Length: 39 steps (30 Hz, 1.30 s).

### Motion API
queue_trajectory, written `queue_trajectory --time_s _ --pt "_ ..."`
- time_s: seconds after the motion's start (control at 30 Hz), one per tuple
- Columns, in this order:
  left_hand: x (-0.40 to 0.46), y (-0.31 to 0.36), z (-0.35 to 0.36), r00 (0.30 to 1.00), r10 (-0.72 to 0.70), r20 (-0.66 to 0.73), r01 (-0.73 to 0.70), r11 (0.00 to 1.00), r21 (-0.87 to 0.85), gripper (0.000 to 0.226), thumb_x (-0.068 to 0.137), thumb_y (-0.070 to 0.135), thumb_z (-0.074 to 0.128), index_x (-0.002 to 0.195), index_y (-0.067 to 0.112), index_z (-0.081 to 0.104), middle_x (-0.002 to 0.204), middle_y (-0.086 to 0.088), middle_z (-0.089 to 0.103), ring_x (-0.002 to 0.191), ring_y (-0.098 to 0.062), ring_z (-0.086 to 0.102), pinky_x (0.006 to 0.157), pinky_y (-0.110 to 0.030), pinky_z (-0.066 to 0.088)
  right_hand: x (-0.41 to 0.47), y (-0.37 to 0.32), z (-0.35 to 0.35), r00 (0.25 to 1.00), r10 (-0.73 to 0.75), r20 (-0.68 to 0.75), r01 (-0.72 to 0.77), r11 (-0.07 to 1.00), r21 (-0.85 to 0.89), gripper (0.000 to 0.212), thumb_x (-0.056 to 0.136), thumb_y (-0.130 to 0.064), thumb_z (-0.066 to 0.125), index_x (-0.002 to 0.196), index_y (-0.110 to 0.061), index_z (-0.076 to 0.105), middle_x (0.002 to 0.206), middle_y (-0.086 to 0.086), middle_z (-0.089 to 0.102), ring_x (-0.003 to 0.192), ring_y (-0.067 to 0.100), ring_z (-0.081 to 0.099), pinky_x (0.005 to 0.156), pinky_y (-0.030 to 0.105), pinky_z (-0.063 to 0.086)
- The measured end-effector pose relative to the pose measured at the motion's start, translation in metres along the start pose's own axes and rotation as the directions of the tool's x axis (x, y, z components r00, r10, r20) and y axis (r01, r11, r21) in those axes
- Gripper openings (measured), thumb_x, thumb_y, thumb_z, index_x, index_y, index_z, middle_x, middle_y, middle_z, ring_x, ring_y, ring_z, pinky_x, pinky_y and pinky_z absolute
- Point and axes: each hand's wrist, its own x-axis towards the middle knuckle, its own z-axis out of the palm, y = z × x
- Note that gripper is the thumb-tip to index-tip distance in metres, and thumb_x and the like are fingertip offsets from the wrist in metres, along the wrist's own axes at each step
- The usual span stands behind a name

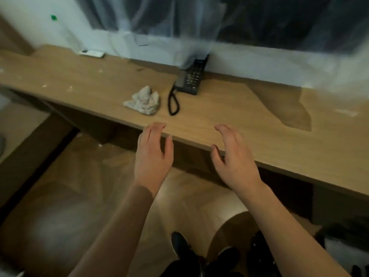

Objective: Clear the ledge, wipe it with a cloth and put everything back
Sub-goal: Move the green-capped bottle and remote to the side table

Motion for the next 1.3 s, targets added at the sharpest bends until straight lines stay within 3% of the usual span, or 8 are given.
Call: queue_trajectory --time_s 0.1,0.23,0.53,0.6,0.7,0.87,1.1,1.3 --pt "-0.01 -0.049 -0.05 0.981 -0.153 -0.119 0.154 0.988 -0.002 0.038 0.101 0.026 0.057 0.138 0.017 0.053 0.14 0.002 0.049 0.129 -0.014 0.047 0.106 -0.032 0.044 0.021 -0.061 0.035 0.991 -0.114 0.073 0.113 0.993 0.011 0.05 0.097 -0.027 0.057 0.145 -0.021 0.042 0.147 -0.002 0.043 0.137 0.012 0.037 0.113 0.025 0.026" --pt "-0.028 -0.111 -0.104 0.944 -0.236 -0.229 0.249 0.968 0.032 0.039 0.101 0.025 0.057 0.138 0.015 0.054 0.14 0.001 0.051 0.13 -0.011 0.046 0.107 -0.028 0.039 0.039 -0.136 0.085 0.958 -0.244 0.152 0.24 0.97 0.048 0.05 0.098 -0.028 0.056 0.145 -0.023 0.041 0.147 -0.003 0.041 0.138 0.01 0.035 0.114 0.027 0.029" --pt "-0.073 -0.209 -0.202 0.812 -0.355 -0.464 0.417 0.908 0.035 0.035 0.1 0.018 0.06 0.133 0.01 0.058 0.132 -0.004 0.056 0.123 -0.015 0.052 0.104 -0.027 0.042 0.048 -0.272 0.177 0.813 -0.54 0.219 0.499 0.839 0.216 0.043 0.099 -0.027 0.054 0.14 -0.023 0.045 0.143 -0.006 0.046 0.134 0.004 0.039 0.111 0.026 0.036" --pt "-0.081 -0.227 -0.218 0.78 -0.389 -0.491 0.464 0.885 0.036 0.035 0.1 0.019 0.06 0.134 0.01 0.057 0.133 -0.004 0.056 0.124 -0.016 0.052 0.106 -0.031 0.045 0.05 -0.295 0.196 0.779 -0.587 0.221 0.538 0.807 0.244 0.042 0.098 -0.025 0.055 0.139 -0.022 0.047 0.142 -0.006 0.048 0.13 -0.001 0.037 0.109 0.018 0.033" --pt "-0.086 -0.251 -0.237 0.736 -0.425 -0.528 0.521 0.853 0.039 0.035 0.1 0.02 0.059 0.134 0.009 0.057 0.133 -0.005 0.057 0.124 -0.018 0.053 0.106 -0.037 0.048 0.055 -0.322 0.223 0.728 -0.637 0.253 0.58 0.769 0.269 0.044 0.098 -0.024 0.056 0.141 -0.02 0.047 0.143 -0.004 0.048 0.133 0.001 0.037 0.105 0.012 0.024" --pt "-0.075 -0.3 -0.266 0.672 -0.449 -0.589 0.6 0.797 0.077 0.033 0.1 0.019 0.059 0.131 0.009 0.059 0.13 -0.007 0.059 0.122 -0.018 0.054 0.106 -0.036 0.047 0.08 -0.372 0.274 0.658 -0.692 0.295 0.61 0.72 0.329 0.044 0.099 -0.025 0.054 0.142 -0.022 0.046 0.143 -0.005 0.046 0.126 -0.009 0.027 0.096 0.0 0.017" --pt "-0.004 -0.391 -0.309 0.63 -0.459 -0.626 0.647 0.756 0.098 0.033 0.1 0.02 0.059 0.131 0.01 0.059 0.13 -0.004 0.058 0.121 -0.014 0.053 0.104 -0.024 0.041 0.165 -0.453 0.349 0.604 -0.734 0.31 0.617 0.677 0.401 0.045 0.098 -0.023 0.055 0.141 -0.019 0.047 0.142 -0.003 0.048 0.134 0.005 0.039 0.105 0.012 0.024" --pt "0.059 -0.455 -0.362 0.607 -0.431 -0.668 0.671 0.729 0.139 0.032 0.099 0.017 0.06 0.13 0.009 0.06 0.129 -0.005 0.06 0.122 -0.014 0.053 0.107 -0.026 0.041 0.228 -0.526 0.399 0.582 -0.751 0.311 0.615 0.657 0.436 0.046 0.098 -0.024 0.055 0.142 -0.022 0.045 0.143 -0.006 0.047 0.131 -0.003 0.034 0.106 0.014 0.025"
